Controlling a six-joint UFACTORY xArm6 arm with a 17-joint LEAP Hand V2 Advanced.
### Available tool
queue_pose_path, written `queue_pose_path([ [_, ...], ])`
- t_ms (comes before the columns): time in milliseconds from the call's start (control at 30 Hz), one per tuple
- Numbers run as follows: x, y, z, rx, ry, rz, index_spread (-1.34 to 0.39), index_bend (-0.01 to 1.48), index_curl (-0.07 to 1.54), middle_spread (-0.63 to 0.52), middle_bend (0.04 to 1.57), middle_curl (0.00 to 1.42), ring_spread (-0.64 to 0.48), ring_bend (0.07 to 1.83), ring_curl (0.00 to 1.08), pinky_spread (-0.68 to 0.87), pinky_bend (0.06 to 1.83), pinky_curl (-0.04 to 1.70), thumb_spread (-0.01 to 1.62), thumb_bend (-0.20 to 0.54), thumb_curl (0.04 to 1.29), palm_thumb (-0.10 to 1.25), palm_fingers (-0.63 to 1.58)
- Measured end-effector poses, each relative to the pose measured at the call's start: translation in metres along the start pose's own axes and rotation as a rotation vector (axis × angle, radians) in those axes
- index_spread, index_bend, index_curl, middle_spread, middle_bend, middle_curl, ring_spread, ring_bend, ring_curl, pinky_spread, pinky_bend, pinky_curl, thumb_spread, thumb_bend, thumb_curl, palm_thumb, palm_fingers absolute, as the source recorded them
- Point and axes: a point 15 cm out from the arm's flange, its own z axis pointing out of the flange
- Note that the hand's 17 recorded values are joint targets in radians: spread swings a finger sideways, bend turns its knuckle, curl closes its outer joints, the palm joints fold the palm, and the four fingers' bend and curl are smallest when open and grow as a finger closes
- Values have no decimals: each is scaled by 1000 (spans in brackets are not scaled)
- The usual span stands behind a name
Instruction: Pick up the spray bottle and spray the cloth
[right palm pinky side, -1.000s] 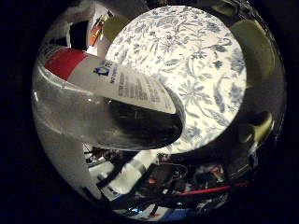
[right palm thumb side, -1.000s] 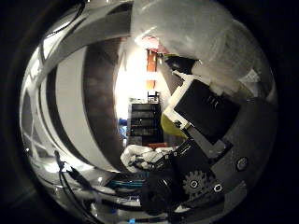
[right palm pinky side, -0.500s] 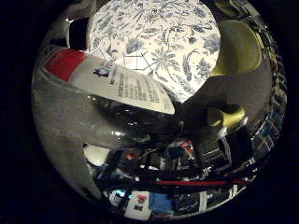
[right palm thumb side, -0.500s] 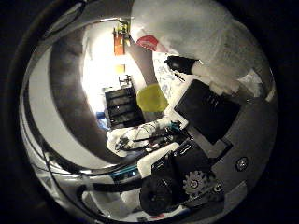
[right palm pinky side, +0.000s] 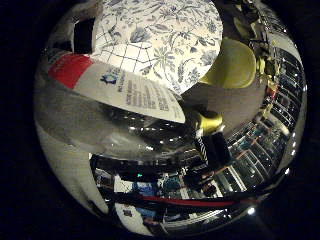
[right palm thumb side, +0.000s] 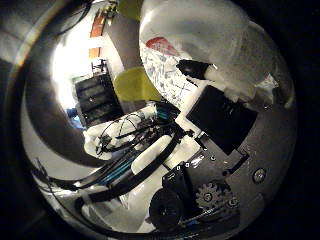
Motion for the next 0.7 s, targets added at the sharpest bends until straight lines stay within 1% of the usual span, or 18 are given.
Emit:
queue_pose_path([
  [100, -5, -13, 16, -28, 84, -3, -183, 1193, 662, -74, 1345, 565, -164, 1453, 592, -208, 1025, 1248, 1093, -11, 546, 1101, 1206],
  [333, -22, -34, 58, -123, 211, -2, -183, 1192, 662, -73, 1345, 565, -158, 1453, 591, -211, 1016, 1265, 1093, -12, 553, 1100, 1207],
  [533, -33, -41, 74, -168, 248, -5, -183, 1192, 664, -73, 1345, 565, -157, 1453, 591, -213, 1011, 1273, 1102, -14, 553, 1090, 1208],
  [567, -33, -49, 75, -161, 265, -2, -183, 1191, 664, -73, 1345, 565, -159, 1453, 591, -213, 1011, 1274, 1104, -14, 552, 1087, 1208],
  [700, -32, -55, 74, -138, 270, -11, -183, 1190, 666, -73, 1344, 565, -157, 1453, 591, -215, 1007, 1280, 1113, -11, 560, 1087, 1208],
])
